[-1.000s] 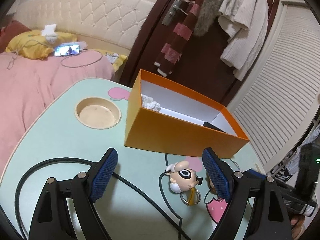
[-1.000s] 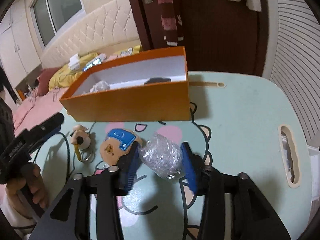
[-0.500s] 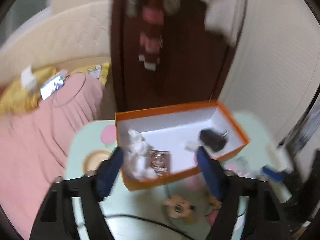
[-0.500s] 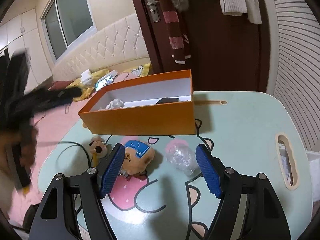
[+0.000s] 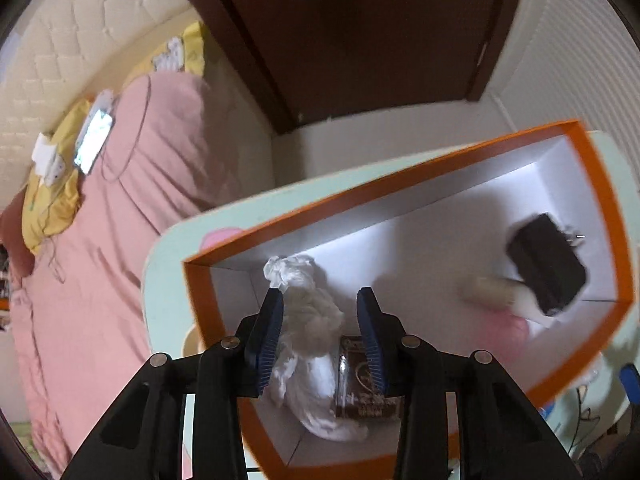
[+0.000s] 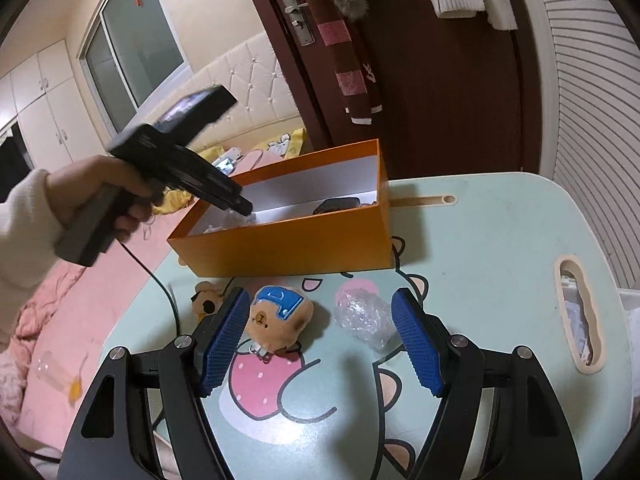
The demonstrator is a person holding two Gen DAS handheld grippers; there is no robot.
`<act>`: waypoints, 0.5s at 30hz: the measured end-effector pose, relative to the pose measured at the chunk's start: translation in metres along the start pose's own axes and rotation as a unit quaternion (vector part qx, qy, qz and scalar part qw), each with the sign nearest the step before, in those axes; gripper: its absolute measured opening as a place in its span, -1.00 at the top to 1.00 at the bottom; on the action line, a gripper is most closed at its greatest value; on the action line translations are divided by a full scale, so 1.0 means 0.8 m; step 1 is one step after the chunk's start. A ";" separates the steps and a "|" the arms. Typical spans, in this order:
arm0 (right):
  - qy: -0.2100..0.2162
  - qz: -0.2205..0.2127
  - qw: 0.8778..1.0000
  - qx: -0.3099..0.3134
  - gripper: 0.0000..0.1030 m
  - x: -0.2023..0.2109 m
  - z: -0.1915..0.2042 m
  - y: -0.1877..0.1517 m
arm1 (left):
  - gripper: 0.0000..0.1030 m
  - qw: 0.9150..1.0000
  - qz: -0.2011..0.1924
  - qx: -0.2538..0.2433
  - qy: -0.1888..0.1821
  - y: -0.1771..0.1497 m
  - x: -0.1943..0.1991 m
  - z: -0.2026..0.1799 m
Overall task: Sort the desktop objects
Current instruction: 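Reach the left tool into the box and grasp the white tissue, then lift the white tissue out with the left tool and drop it on table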
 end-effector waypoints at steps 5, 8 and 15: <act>0.005 -0.002 1.000 -0.010 -0.44 0.001 -0.002 0.002 | 0.35 1.000 0.001 -0.027 0.004 -0.002 -0.009 -0.009; 0.006 -0.003 1.000 -0.015 -0.44 0.001 -0.003 0.003 | 0.83 1.000 0.001 -0.029 -0.011 -0.005 -0.005 -0.008; 0.009 -0.001 1.000 -0.023 -0.44 0.000 -0.005 0.002 | 0.83 0.993 -0.072 0.019 -0.089 -0.002 0.069 0.014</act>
Point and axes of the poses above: each gripper's, at about its wrist camera, not at the fingertips, and x roughly against the way its jaws point, z to its left, y to its top, the point moved 9 cm from there along -x, roughly the way its jaws point, and after that the axes turned 3 degrees about y, right-handed, at the moved point
